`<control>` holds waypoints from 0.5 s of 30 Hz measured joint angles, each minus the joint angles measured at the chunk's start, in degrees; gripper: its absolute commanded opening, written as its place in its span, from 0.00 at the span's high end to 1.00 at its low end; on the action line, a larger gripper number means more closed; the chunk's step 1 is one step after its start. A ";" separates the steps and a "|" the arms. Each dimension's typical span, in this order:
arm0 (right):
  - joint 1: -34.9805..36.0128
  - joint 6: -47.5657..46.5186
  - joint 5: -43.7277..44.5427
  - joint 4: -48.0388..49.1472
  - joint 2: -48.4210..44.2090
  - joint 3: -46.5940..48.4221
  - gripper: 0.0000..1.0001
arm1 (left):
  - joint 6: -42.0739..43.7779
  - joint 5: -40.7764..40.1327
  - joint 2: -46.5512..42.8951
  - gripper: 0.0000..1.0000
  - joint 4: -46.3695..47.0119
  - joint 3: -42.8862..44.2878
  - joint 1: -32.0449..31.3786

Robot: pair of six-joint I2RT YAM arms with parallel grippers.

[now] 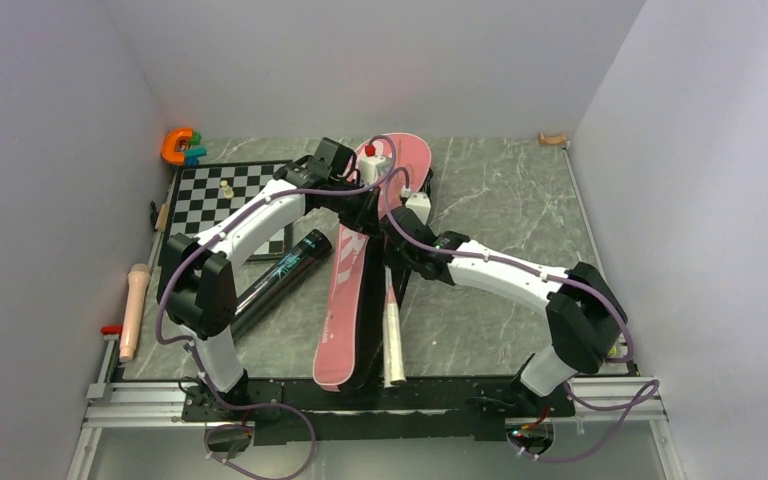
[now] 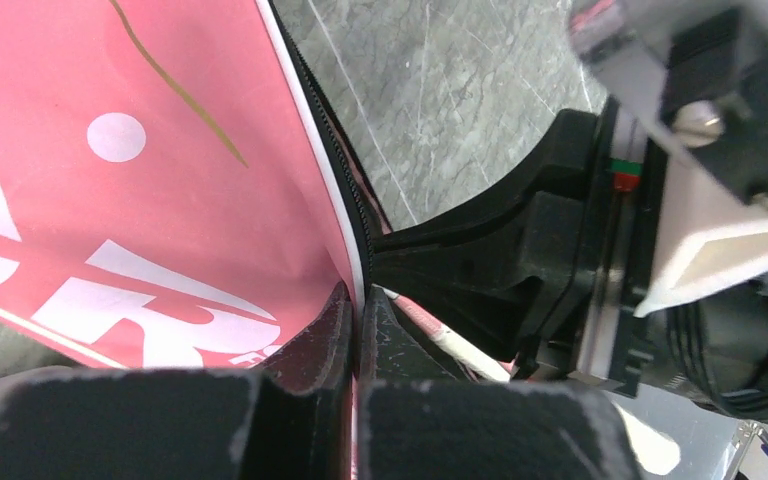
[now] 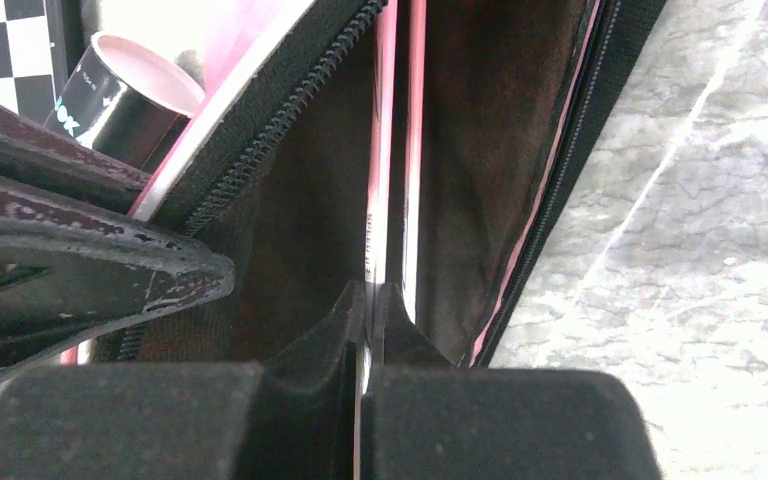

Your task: Pack up the badminton gear

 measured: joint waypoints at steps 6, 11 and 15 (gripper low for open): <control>-0.15 0.72 -1.60 7.63 -0.02 -5.29 0.77 | 0.02 0.13 -0.13 1.00 0.00 -0.44 -0.02; -0.37 1.88 -4.04 10.86 0.09 -6.78 0.54 | -0.04 0.79 -0.15 1.00 -0.35 -0.50 -0.07; -0.83 1.99 -5.75 12.44 -0.11 -6.82 0.50 | -0.02 0.98 -0.22 1.00 -0.59 -0.52 -0.28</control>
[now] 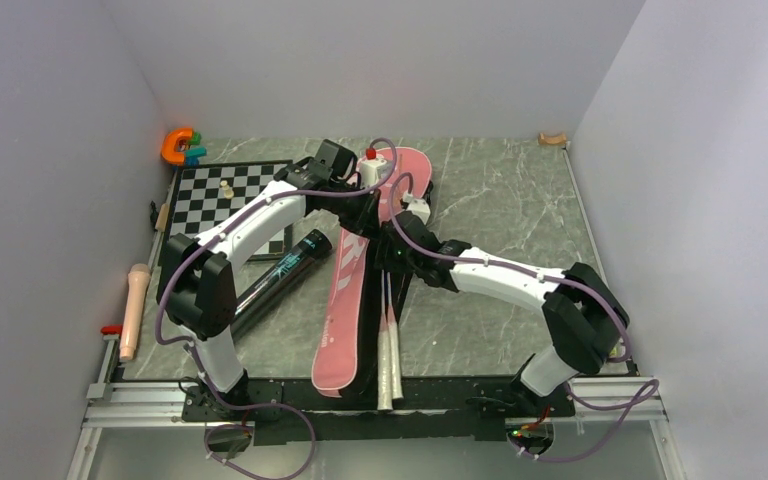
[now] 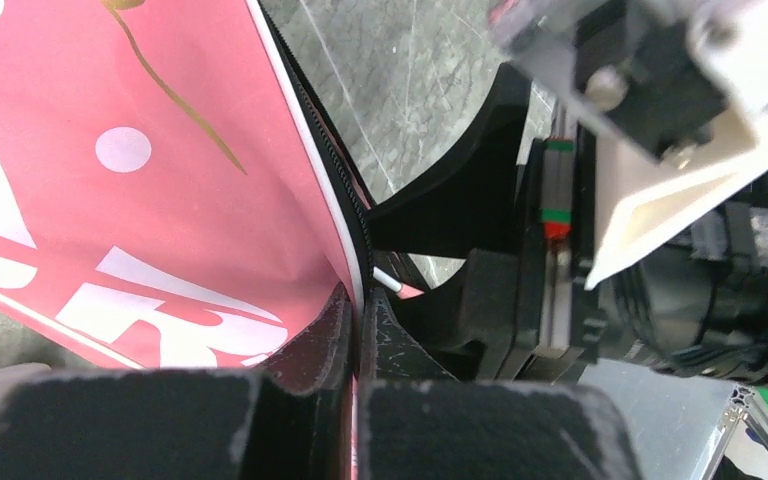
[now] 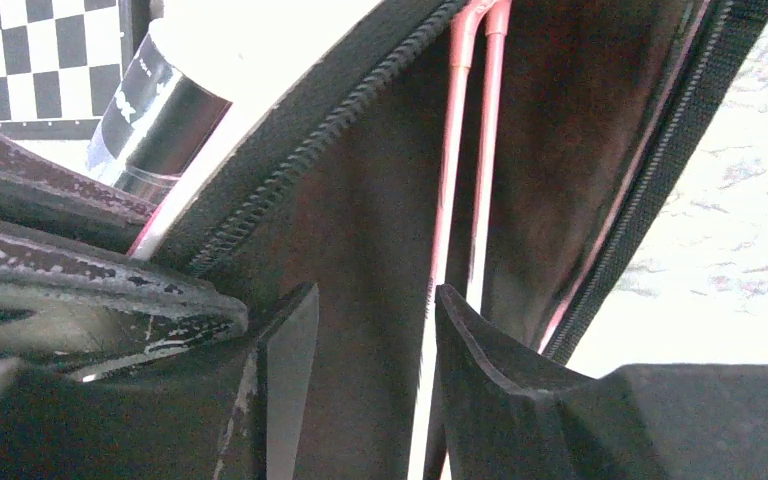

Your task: Pack up the badminton gear

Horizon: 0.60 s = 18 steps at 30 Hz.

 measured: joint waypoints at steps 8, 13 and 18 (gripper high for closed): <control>-5.55 1.42 -1.97 2.01 -9.38 -7.08 0.49 | -0.02 0.00 -1.25 1.00 -0.07 -1.60 -0.04; -12.46 2.40 -3.93 5.35 -13.44 -14.40 0.46 | -0.02 -0.02 -1.81 1.00 -0.07 -1.81 -0.04; -16.35 2.49 -7.26 9.57 -9.22 -16.13 0.45 | -0.02 -0.02 -1.84 1.00 -0.07 -1.84 -0.04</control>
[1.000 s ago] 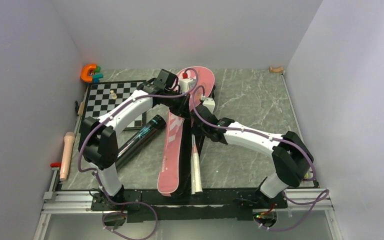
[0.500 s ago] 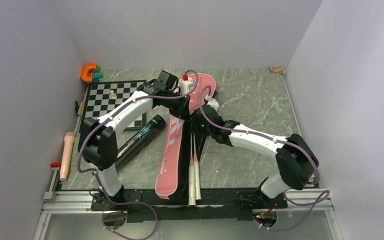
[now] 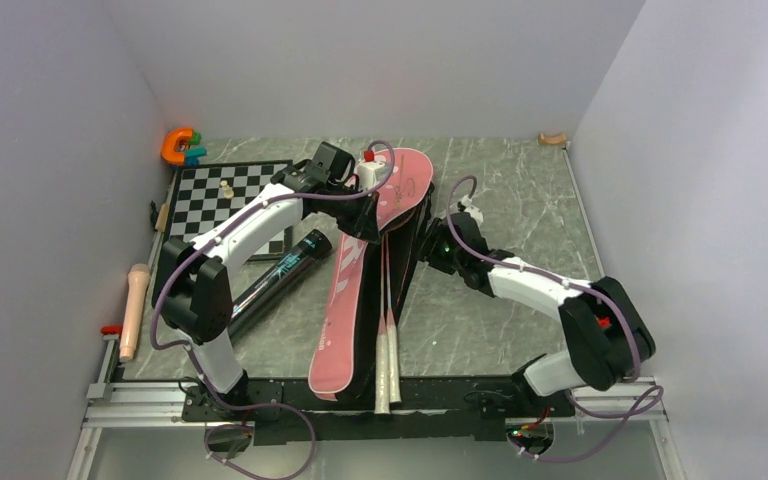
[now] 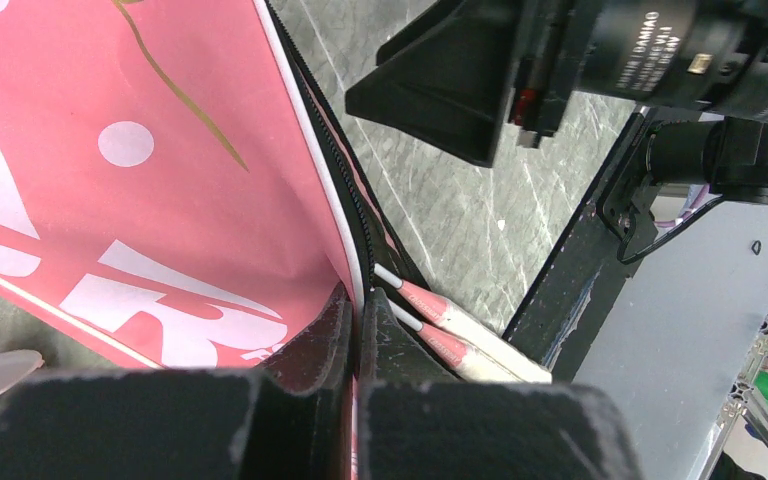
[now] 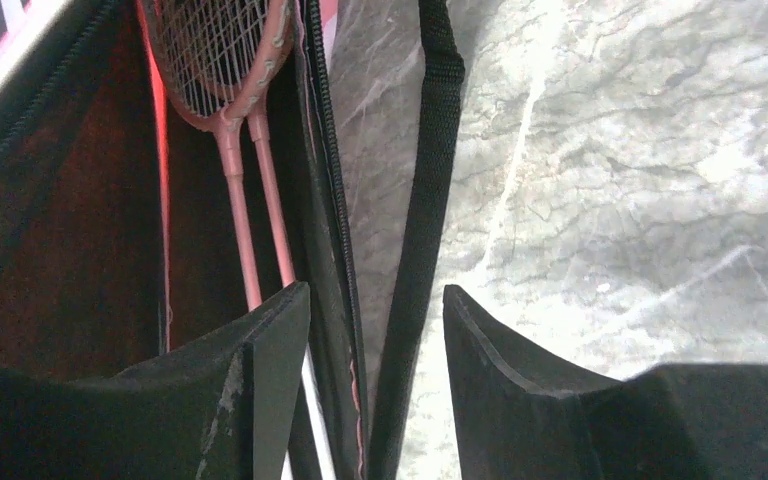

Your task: Pack up the badminton gear

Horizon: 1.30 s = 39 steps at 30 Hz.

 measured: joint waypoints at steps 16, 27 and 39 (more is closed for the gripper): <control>-0.90 1.09 -7.82 11.37 14.14 1.36 0.69 | 0.09 -0.07 -0.09 1.00 0.09 -0.57 0.00; 0.37 3.65 -10.23 14.97 11.41 -1.70 1.00 | 0.94 -0.44 -0.07 0.80 -0.85 -0.94 -0.39; 2.93 4.74 -10.27 -0.26 -5.49 1.79 1.00 | 8.57 1.66 0.59 0.41 -1.20 1.64 -3.23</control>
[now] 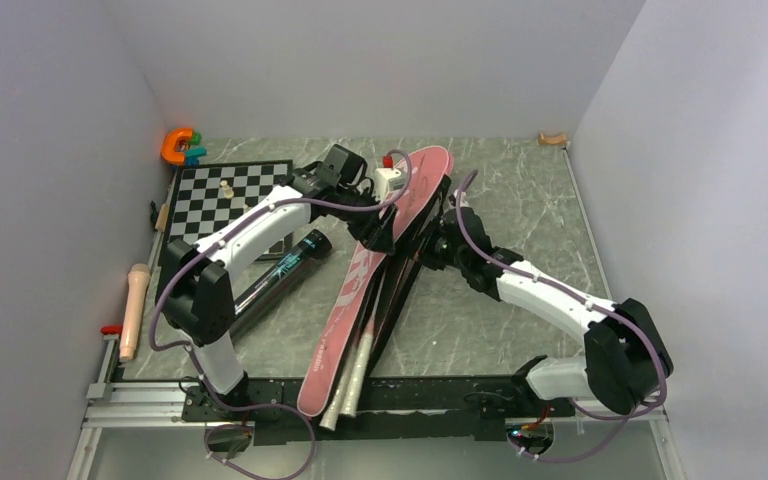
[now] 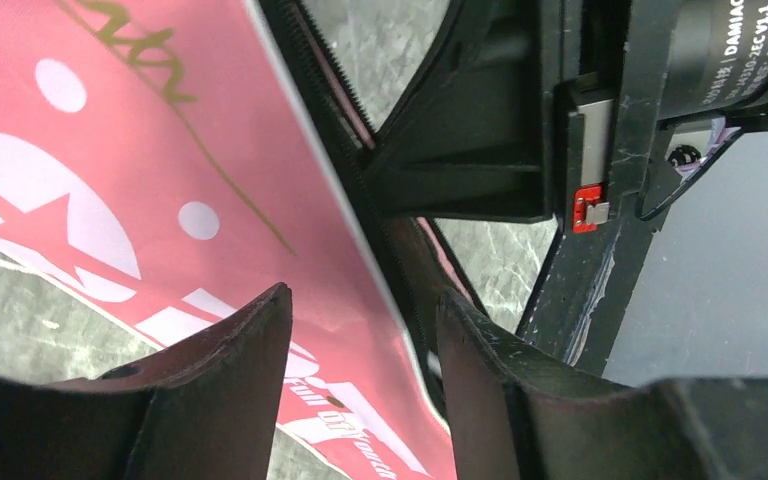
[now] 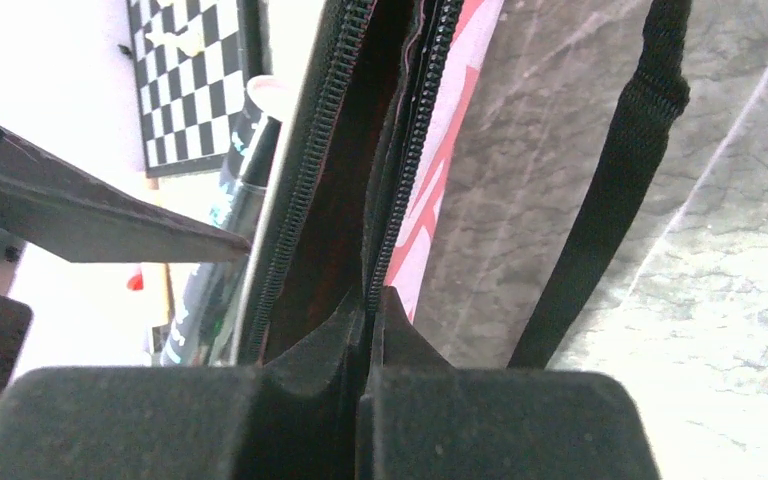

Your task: Pack up the badminton gear

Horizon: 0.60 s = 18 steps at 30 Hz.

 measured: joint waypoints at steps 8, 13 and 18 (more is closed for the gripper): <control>0.04 1.27 -0.26 -9.90 -0.52 7.39 1.00 | 3.48 0.79 -3.56 0.40 0.98 -2.56 -4.92; 0.04 1.31 -0.15 -14.99 -0.52 10.40 1.00 | 5.46 0.20 -5.99 0.37 1.29 -5.81 -8.24; 0.04 2.14 -0.04 -16.11 -0.52 11.06 1.00 | 5.75 -0.24 -7.65 0.31 2.10 -9.20 -8.81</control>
